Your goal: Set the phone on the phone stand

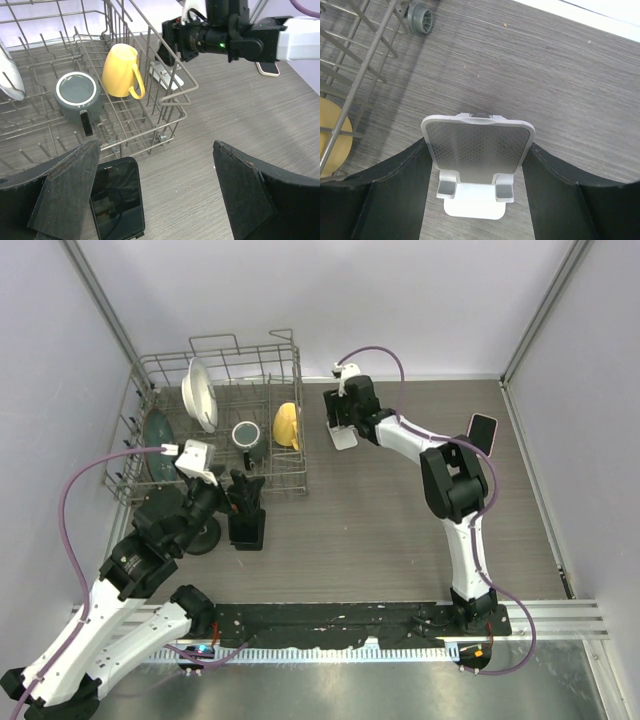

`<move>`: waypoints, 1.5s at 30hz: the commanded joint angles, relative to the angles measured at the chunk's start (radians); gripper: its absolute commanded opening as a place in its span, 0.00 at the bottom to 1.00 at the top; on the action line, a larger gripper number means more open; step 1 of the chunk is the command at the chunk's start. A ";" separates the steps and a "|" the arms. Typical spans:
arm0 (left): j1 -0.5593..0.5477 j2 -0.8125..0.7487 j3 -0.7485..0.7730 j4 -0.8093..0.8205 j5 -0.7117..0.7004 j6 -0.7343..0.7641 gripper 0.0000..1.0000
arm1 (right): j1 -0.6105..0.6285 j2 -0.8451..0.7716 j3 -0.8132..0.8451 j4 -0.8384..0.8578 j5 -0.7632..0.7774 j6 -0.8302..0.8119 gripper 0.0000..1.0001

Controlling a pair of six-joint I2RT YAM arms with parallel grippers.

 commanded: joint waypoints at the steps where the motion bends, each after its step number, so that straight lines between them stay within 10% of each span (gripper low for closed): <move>1: 0.003 -0.011 -0.003 0.040 -0.037 0.020 0.99 | 0.027 -0.220 -0.153 0.020 0.138 0.076 0.01; 11: 0.003 -0.022 -0.003 0.038 -0.045 0.020 0.99 | 0.365 -0.763 -0.585 -0.320 0.682 0.522 0.01; 19: 0.003 -0.028 -0.005 0.035 -0.068 0.020 0.99 | 0.680 -0.727 -0.579 -0.529 0.826 1.018 0.01; 45: 0.003 -0.040 -0.009 0.029 -0.114 0.029 0.98 | 0.793 -0.357 -0.373 -0.335 0.902 0.923 0.01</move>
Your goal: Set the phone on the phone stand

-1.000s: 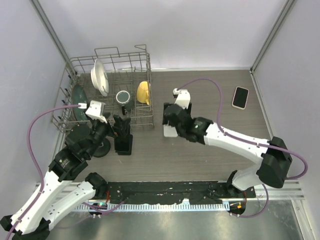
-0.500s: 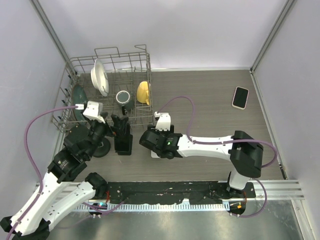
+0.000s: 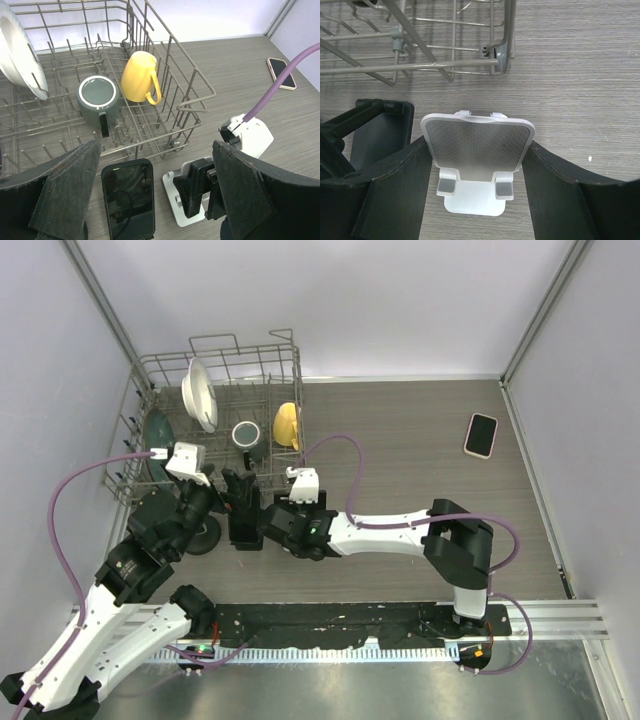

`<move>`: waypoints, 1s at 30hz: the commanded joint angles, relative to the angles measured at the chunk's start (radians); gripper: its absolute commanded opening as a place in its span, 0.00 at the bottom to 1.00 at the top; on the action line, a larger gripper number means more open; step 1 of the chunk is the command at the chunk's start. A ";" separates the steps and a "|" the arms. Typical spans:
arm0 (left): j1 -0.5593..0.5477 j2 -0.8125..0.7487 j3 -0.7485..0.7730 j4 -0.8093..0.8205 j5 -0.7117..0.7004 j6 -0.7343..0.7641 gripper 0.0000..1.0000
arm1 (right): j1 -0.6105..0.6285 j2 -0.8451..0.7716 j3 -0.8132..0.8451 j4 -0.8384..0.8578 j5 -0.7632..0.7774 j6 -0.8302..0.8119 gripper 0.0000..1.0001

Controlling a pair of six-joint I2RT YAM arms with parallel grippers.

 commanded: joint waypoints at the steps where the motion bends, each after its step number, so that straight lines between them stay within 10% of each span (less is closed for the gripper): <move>1: 0.003 -0.007 -0.003 0.030 -0.027 0.018 0.98 | 0.009 0.013 0.048 0.054 0.110 -0.016 0.01; 7: 0.003 -0.007 -0.005 0.028 -0.024 0.022 0.98 | 0.013 0.049 0.077 0.044 0.106 -0.048 0.10; 16: 0.003 -0.002 -0.002 0.028 -0.020 0.023 0.98 | 0.020 0.047 0.057 0.073 0.036 -0.111 0.75; 30: 0.003 -0.002 -0.002 0.025 -0.018 0.023 0.98 | 0.023 -0.228 -0.088 0.206 0.007 -0.298 0.82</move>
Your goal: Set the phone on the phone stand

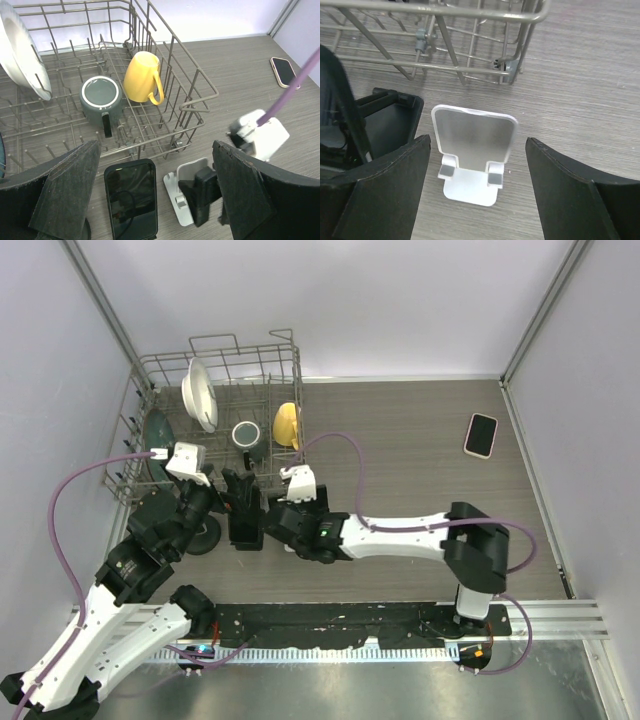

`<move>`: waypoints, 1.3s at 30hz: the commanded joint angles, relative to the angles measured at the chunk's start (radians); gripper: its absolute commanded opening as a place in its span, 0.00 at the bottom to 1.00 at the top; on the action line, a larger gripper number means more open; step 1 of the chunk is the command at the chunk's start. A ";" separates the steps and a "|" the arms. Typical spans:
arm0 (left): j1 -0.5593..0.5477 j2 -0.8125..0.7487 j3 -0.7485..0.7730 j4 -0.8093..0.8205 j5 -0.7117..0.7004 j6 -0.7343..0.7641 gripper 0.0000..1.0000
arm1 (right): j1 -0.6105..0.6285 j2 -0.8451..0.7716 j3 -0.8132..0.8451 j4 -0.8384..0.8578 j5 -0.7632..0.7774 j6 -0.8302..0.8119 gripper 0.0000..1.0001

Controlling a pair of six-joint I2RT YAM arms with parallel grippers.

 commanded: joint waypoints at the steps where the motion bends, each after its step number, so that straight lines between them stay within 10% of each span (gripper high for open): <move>1: 0.003 -0.004 -0.001 0.026 -0.009 0.008 0.98 | 0.005 -0.225 -0.144 0.139 0.010 -0.166 0.82; 9: 0.003 -0.002 -0.001 0.032 0.011 0.005 0.98 | -0.083 -0.645 -0.582 0.431 0.007 -0.385 0.82; 16: 0.003 0.004 -0.001 0.030 0.014 0.004 0.98 | -0.707 -0.709 -0.555 0.243 -0.315 -0.288 0.84; 23: 0.003 0.002 0.001 0.027 0.014 0.004 0.98 | -1.230 -0.343 -0.216 0.124 -0.505 -0.279 0.86; 39: 0.003 0.010 -0.004 0.035 0.056 0.001 0.98 | -1.607 0.250 0.259 0.035 -0.810 -0.369 0.86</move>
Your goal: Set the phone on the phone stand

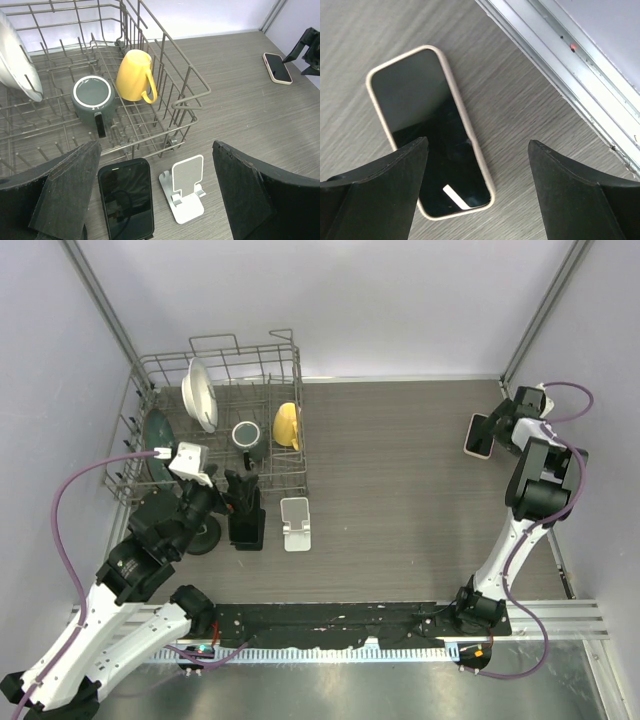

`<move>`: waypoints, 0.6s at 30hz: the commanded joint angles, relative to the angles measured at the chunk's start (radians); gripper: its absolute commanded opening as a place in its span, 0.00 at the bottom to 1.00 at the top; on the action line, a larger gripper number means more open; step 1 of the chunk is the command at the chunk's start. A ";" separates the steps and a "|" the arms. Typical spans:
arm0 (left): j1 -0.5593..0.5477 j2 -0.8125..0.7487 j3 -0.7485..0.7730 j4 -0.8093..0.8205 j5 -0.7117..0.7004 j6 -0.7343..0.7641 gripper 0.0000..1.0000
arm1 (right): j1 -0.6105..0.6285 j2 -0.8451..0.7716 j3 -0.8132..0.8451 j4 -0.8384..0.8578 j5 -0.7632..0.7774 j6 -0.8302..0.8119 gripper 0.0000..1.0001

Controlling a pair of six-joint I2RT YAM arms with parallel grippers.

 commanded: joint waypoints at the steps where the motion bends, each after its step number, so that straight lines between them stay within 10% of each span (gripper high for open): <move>1: 0.003 0.007 -0.002 0.036 0.023 -0.001 0.98 | -0.019 0.028 0.053 -0.029 -0.084 -0.036 0.87; 11: 0.003 0.023 -0.002 0.036 0.040 -0.004 0.98 | -0.025 0.080 0.012 0.073 -0.298 -0.079 0.87; 18: 0.003 0.026 -0.001 0.035 0.035 -0.004 0.98 | 0.022 0.094 0.061 -0.015 -0.165 -0.131 0.86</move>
